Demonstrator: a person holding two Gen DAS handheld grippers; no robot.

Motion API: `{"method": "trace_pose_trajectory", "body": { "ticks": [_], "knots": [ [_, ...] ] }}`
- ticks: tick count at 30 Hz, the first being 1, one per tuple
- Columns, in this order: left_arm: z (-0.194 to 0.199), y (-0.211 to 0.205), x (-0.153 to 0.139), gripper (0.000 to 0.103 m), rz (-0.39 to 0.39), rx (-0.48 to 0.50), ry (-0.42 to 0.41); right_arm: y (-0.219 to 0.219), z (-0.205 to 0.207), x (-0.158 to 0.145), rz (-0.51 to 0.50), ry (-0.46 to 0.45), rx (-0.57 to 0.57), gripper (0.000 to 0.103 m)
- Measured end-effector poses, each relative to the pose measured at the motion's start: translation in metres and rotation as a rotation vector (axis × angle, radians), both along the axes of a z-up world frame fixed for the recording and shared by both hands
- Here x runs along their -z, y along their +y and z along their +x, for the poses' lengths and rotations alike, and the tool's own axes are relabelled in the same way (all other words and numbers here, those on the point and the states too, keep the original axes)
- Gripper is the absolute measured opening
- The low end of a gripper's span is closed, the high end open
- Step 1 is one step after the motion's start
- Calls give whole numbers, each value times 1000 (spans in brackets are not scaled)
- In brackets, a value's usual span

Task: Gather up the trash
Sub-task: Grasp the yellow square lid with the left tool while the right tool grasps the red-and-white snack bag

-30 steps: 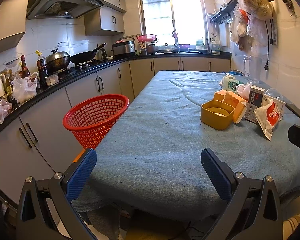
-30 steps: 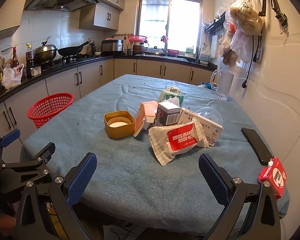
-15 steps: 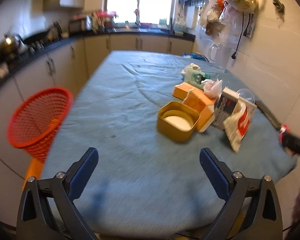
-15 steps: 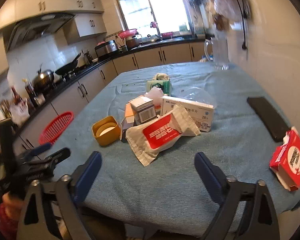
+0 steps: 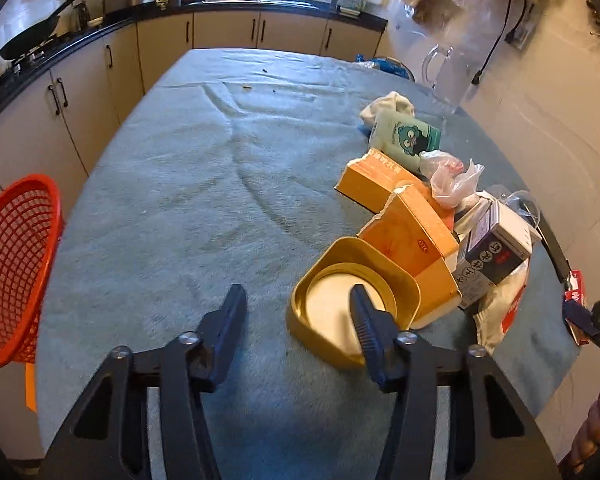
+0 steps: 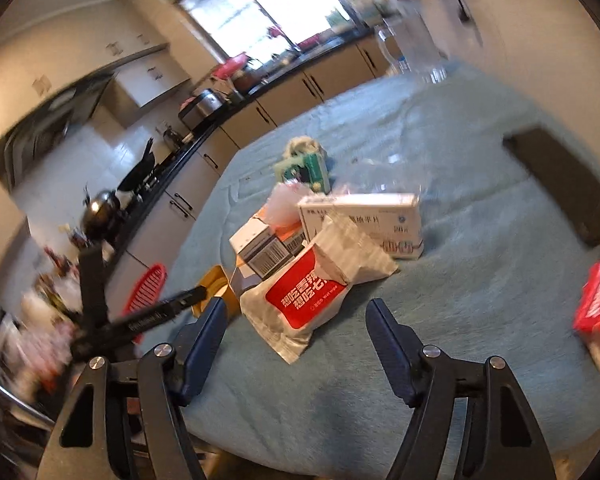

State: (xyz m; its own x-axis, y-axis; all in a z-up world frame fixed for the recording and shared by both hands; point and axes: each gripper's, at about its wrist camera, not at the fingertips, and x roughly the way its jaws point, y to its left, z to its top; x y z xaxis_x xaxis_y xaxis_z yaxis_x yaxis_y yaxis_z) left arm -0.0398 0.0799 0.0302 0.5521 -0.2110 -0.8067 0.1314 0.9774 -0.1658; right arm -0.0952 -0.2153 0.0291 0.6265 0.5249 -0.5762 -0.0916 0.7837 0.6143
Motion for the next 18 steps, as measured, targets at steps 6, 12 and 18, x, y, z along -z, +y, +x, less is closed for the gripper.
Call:
{"method": "trace_pose_trajectory", "body": {
  "ticks": [6,12,18],
  "knots": [
    [11,-21,8,27,76,35,15,4,24,20,97,100,28,84],
    [11,-18,13,16,81,21,-14,17,48,31,83,145,50,85],
    [4,-11,8,14,76,11,-49,38,65,39,-1,161,48,85]
  ]
}}
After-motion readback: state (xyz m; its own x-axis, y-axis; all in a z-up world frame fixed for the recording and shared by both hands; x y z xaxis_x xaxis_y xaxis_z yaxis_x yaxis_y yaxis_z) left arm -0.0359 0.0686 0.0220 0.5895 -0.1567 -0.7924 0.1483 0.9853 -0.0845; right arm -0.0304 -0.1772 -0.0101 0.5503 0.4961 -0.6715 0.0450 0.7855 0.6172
